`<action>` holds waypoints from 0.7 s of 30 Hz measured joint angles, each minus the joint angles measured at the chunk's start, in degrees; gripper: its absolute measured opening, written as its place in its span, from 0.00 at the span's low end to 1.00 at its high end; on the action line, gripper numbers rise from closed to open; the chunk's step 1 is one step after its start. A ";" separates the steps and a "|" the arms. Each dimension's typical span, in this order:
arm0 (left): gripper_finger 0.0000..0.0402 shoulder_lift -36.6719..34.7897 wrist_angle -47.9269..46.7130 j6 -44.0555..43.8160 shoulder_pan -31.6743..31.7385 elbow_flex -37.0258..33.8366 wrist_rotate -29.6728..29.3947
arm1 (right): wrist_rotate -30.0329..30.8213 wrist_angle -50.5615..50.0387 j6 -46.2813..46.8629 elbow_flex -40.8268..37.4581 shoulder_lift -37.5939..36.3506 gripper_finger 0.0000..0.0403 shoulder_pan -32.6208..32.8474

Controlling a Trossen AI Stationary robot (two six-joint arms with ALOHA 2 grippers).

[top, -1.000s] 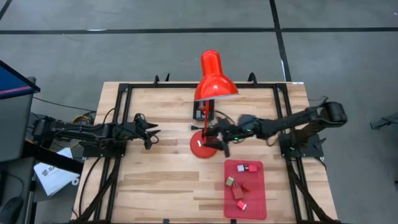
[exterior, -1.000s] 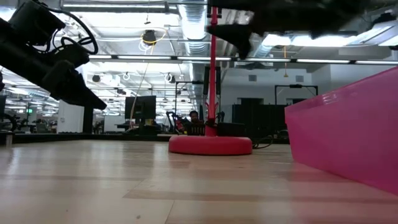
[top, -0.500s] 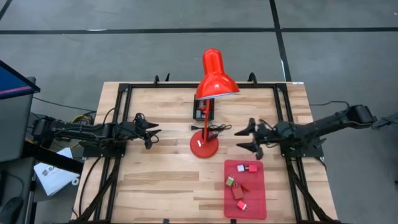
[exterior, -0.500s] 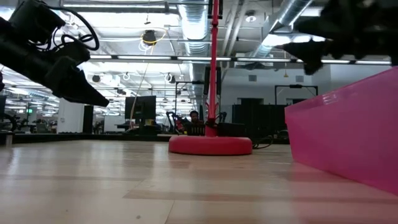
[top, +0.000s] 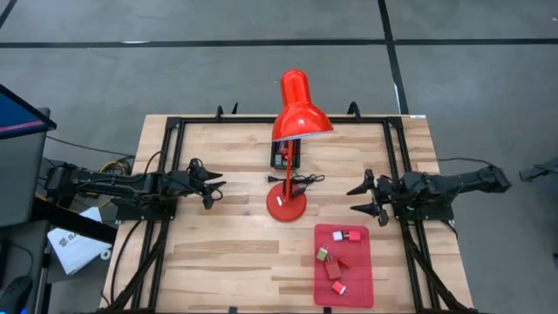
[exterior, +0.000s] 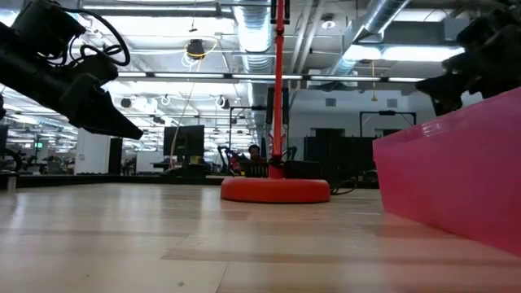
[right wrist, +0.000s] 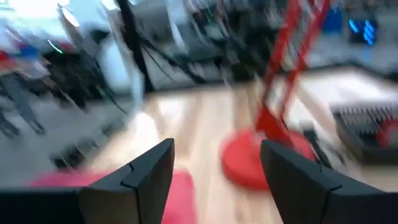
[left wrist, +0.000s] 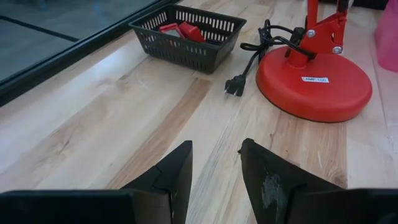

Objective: Pick & Place Office items
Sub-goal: Return to Home Position

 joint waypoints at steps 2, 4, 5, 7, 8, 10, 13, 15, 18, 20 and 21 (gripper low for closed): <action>0.32 0.00 0.00 0.00 0.00 0.00 -0.15 | -1.86 -2.12 -0.45 0.17 -5.95 0.58 -0.51; 0.32 0.04 -0.02 0.00 0.00 0.00 -0.17 | -1.07 -3.42 -1.81 1.08 -7.61 0.57 -0.92; 0.32 0.07 0.04 0.00 0.01 0.00 -0.14 | 0.30 -6.25 -2.56 1.77 -7.77 0.56 -1.49; 0.32 0.25 0.60 0.00 -0.04 0.03 -0.14 | 1.25 -7.80 -2.98 2.38 -7.55 0.53 -2.39; 0.32 0.24 0.66 0.00 -0.02 0.04 -0.13 | 0.67 -7.41 -2.62 2.23 -7.64 0.52 -2.77; 0.32 0.28 1.05 0.00 -0.02 0.04 -0.11 | -0.15 -7.09 -1.96 2.12 -7.61 0.49 -3.01; 0.32 0.25 1.34 0.00 -0.02 0.05 -0.11 | -0.21 -7.17 -1.68 2.12 -7.64 0.45 -3.05; 0.32 0.24 1.72 0.00 -0.02 0.07 -0.11 | -0.24 -7.28 -1.60 2.12 -7.64 0.42 -3.31; 0.32 0.26 1.96 0.00 -0.02 0.07 -0.11 | -0.37 -7.35 -1.49 2.12 -7.60 0.39 -3.50; 0.32 0.24 2.16 0.00 -0.02 0.07 -0.10 | -0.20 -7.33 -2.13 2.12 -7.51 0.37 -3.54; 0.32 0.24 2.15 0.00 -0.02 0.07 -0.09 | -0.18 -7.35 -2.82 2.12 -7.44 0.36 -3.72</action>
